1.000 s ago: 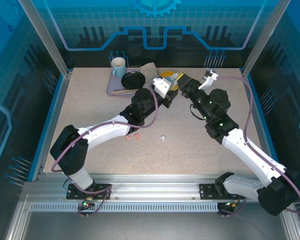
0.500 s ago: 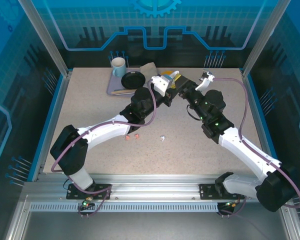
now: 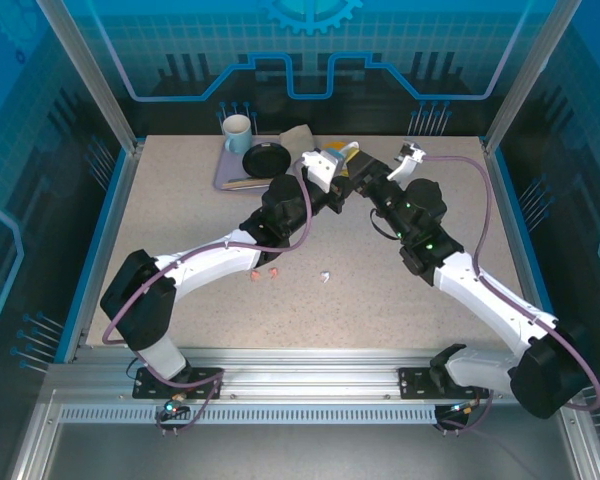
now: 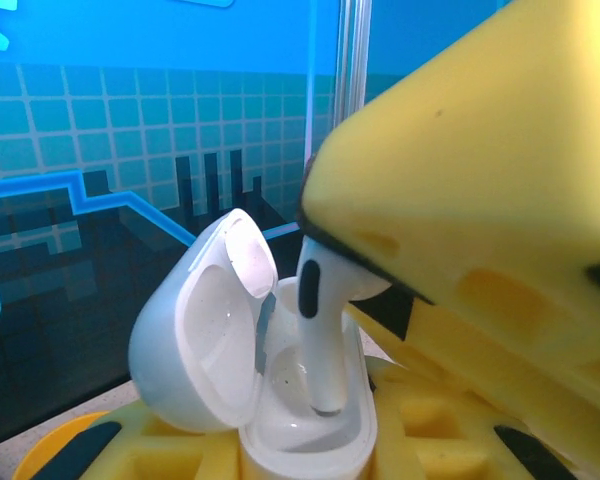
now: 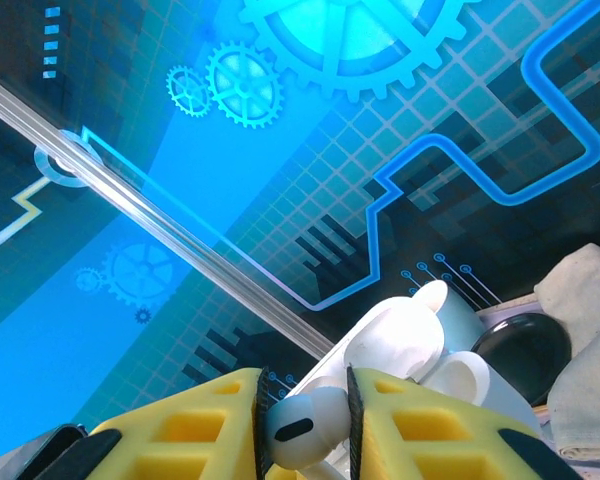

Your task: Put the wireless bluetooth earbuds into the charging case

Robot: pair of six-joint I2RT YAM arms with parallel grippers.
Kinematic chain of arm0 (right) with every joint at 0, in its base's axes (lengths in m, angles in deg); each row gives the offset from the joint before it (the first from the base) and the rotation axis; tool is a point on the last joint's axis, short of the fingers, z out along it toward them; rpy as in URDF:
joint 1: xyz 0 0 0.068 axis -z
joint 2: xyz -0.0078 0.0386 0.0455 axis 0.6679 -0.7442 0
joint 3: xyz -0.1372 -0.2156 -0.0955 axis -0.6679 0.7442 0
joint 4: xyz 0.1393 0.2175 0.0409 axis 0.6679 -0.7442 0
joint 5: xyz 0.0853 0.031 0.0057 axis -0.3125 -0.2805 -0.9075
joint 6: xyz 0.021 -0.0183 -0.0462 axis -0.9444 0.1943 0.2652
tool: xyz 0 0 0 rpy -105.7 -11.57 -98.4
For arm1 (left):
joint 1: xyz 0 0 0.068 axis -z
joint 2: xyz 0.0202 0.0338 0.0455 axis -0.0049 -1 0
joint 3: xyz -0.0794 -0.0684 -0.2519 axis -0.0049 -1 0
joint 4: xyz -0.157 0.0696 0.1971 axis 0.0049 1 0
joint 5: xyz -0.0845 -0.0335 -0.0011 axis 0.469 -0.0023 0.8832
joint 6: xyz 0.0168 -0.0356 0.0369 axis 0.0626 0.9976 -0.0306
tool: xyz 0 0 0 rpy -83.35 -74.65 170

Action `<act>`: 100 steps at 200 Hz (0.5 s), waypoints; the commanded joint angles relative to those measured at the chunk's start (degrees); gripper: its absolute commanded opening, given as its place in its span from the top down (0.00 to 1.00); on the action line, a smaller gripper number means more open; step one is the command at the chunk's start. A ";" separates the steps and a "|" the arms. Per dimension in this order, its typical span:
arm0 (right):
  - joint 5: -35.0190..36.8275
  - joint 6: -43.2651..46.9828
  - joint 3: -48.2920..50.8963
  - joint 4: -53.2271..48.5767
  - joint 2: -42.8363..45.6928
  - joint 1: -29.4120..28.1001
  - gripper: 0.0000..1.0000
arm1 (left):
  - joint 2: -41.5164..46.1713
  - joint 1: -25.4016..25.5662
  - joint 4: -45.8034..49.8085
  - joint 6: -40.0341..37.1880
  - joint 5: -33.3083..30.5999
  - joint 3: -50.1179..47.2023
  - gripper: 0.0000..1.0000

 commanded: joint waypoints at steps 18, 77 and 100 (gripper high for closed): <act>-0.43 -0.65 -0.66 2.43 -1.04 -1.25 0.74 | 1.13 0.46 -1.91 0.79 1.35 1.84 1.00; -1.66 0.96 0.10 2.52 -1.08 -1.70 0.75 | 1.46 0.45 -1.69 0.37 1.27 1.87 1.00; -1.93 2.13 1.14 2.85 -0.49 -1.98 0.75 | 1.56 0.50 -1.53 0.15 1.31 2.15 1.00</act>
